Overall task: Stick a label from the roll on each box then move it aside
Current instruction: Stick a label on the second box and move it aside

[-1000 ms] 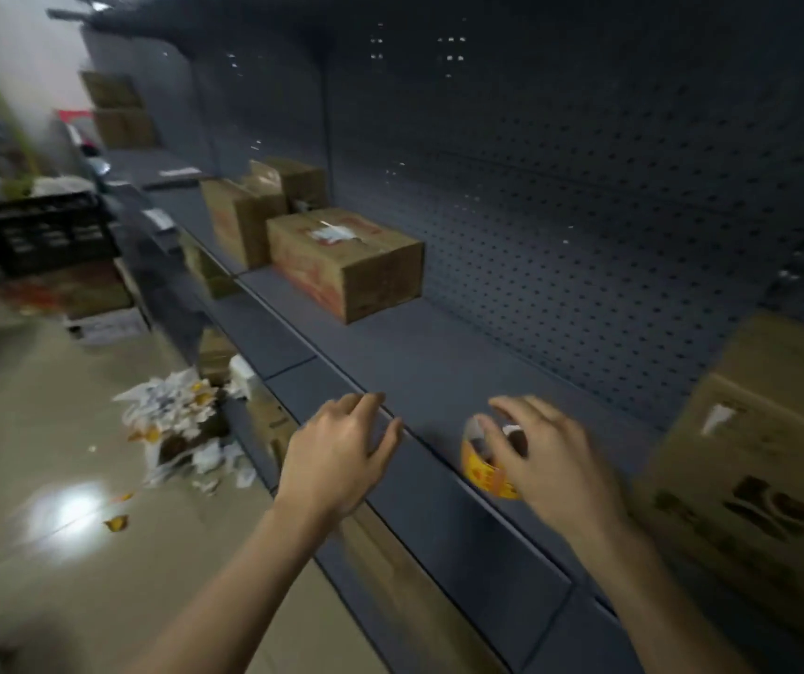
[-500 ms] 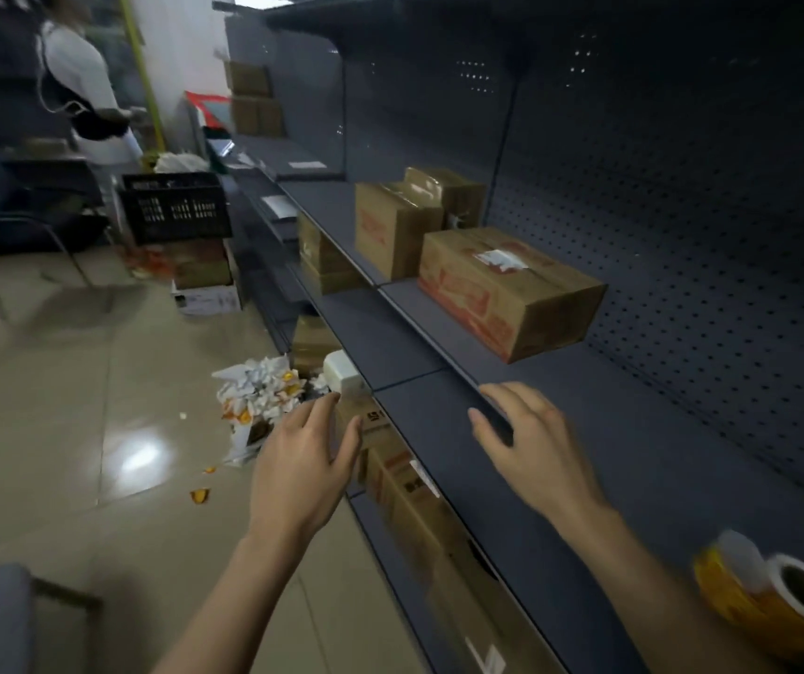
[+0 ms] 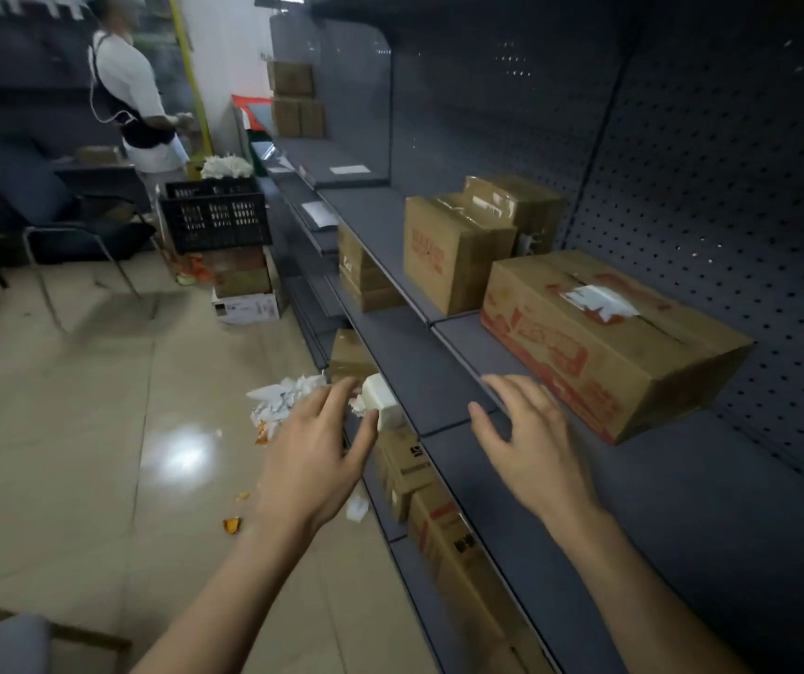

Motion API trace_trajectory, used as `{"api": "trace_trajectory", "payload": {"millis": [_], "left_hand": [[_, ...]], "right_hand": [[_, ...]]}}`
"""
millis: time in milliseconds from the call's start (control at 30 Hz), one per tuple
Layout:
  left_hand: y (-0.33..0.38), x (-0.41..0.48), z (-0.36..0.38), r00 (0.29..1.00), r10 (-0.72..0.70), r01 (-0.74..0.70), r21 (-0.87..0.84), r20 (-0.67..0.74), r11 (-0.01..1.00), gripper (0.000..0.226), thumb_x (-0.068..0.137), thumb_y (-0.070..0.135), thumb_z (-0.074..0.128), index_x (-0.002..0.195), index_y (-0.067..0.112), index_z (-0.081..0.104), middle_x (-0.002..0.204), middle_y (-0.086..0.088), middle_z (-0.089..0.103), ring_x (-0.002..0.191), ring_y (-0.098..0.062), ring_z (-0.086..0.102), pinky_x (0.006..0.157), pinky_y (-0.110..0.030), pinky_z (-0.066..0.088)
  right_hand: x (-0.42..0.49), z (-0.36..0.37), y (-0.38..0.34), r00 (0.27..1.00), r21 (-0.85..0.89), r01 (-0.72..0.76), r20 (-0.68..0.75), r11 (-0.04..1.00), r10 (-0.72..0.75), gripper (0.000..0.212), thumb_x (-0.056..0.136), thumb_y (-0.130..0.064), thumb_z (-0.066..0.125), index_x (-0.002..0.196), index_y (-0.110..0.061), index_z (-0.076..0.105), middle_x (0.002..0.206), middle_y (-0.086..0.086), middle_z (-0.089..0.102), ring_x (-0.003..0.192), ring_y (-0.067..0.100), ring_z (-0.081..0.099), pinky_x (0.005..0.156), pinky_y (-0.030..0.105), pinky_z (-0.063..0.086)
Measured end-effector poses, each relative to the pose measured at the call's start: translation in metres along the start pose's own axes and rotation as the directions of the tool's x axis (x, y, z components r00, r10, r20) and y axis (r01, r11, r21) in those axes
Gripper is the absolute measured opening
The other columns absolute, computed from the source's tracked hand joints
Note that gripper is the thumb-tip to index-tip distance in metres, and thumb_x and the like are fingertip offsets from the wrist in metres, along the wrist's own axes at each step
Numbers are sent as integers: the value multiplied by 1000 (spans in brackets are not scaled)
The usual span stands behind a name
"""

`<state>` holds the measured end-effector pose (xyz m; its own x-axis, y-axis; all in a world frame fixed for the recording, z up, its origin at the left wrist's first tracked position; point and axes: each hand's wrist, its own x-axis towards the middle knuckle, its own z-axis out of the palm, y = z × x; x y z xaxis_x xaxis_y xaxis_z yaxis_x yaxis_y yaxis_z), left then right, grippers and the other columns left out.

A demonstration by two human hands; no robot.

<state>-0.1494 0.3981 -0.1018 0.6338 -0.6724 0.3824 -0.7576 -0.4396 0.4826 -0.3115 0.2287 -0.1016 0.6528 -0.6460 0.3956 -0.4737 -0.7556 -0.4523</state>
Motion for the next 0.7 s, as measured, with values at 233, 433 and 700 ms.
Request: {"api": "trace_trajectory", "payload": {"millis": [233,433,700], "left_hand": [[-12,103,31,994,80,-78,-32,79,996,47,98,52,42,137,27,50,129,3,60,116,-21,58,87,-35,49],[-23,173,71,971,174,-152,-137,166,979,53,98,58,35,141,29,45,135,4,56,117,-18,60,91,-38,52],[-5,271,132,852,431,-334,-324,298,885,51,100,55,37,145,31,39,138,5,53,108,-20,61,80,-39,55]], "right_hand": [[84,28,23,996,-36,-35,-80,999,32,38,96,-33,61,129,-15,62,126,1,63,117,22,57,97,38,49],[129,50,37,991,-132,-108,-90,985,97,39,94,-35,62,128,-16,63,121,0,65,112,21,60,94,39,52],[159,47,42,923,-294,-382,-163,876,348,45,99,-42,52,139,-22,54,140,-2,54,127,17,51,96,25,45]]}}
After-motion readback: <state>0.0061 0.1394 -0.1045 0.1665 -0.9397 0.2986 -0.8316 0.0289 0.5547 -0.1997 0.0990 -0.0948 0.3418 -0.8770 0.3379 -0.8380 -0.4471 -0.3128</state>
